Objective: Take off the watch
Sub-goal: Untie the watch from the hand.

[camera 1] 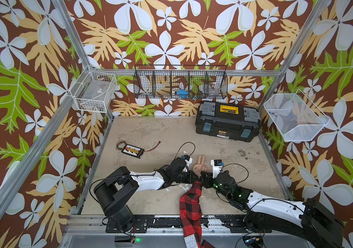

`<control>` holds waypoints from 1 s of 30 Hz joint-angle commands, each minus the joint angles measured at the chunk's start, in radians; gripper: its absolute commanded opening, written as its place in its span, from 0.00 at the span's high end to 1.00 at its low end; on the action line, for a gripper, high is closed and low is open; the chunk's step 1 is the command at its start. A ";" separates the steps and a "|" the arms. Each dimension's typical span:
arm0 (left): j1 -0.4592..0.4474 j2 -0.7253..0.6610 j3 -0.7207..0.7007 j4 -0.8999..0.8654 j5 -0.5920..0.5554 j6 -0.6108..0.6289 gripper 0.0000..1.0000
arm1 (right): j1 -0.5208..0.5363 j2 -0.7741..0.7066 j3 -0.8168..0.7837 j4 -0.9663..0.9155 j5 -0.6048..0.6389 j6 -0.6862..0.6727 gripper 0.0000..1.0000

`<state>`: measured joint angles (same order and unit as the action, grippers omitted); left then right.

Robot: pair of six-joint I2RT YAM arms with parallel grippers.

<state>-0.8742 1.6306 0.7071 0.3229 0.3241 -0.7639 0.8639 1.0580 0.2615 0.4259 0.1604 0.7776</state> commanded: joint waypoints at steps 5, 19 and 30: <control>-0.006 0.001 -0.006 -0.174 -0.056 0.023 0.77 | 0.001 -0.006 -0.002 -0.034 -0.015 -0.011 1.00; 0.061 -0.273 -0.048 -0.290 -0.246 0.061 0.68 | -0.004 0.078 0.123 -0.007 -0.069 -0.155 1.00; 0.096 -0.336 -0.118 -0.241 -0.219 0.081 0.66 | -0.008 0.161 0.187 -0.002 -0.161 -0.209 1.00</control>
<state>-0.7807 1.2991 0.5900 0.0513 0.0875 -0.7052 0.8570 1.2194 0.4381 0.4179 0.0238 0.5941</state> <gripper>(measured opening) 0.336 0.052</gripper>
